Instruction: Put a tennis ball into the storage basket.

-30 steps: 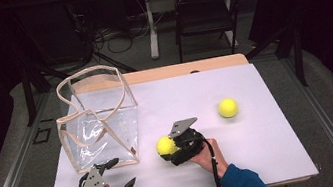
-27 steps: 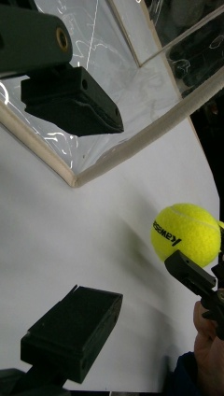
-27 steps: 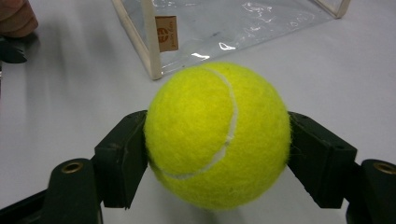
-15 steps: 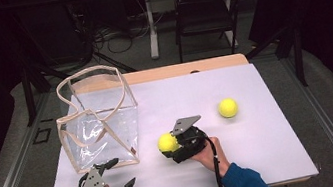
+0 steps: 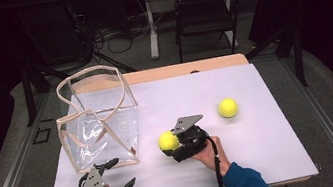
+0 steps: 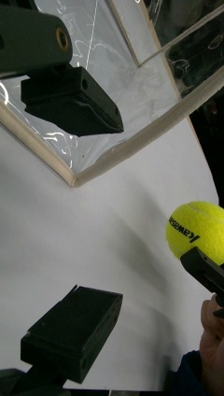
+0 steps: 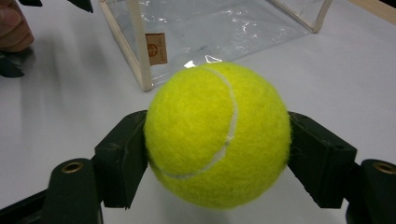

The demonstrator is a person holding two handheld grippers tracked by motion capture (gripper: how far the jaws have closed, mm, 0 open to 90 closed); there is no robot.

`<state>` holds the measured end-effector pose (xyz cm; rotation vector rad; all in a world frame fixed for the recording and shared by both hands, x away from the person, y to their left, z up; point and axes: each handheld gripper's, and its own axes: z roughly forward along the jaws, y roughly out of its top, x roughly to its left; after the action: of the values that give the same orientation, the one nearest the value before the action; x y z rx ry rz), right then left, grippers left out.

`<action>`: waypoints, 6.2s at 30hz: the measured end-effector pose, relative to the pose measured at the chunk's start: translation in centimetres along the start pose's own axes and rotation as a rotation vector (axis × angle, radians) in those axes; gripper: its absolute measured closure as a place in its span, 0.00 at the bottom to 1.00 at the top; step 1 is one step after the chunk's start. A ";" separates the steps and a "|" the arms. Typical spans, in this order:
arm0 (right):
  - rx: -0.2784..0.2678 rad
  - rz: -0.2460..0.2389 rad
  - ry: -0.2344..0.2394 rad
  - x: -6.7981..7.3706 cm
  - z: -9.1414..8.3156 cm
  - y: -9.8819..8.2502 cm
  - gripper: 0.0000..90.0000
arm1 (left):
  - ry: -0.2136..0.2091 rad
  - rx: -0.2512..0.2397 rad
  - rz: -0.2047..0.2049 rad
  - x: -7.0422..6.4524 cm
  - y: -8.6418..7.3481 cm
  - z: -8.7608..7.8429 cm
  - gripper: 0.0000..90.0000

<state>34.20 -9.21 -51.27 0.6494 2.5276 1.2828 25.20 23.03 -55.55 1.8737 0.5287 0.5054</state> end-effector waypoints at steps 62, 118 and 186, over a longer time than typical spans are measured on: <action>-0.053 -0.007 0.011 -2.1 -1.2 5.7 0.29 | -0.005 -0.008 -0.003 0.0 0.0 0.0 0.18; -0.043 -0.031 0.000 -4.5 -0.6 10.3 0.29 | -0.002 -0.012 0.003 0.0 0.1 -0.1 0.18; -0.058 -0.073 -0.016 -6.8 -0.9 15.3 0.29 | -0.012 -0.012 0.000 0.0 0.0 0.0 0.18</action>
<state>44.12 -5.26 -38.28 0.5481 2.4671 1.3150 25.16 23.03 -55.51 1.8638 0.5166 0.4964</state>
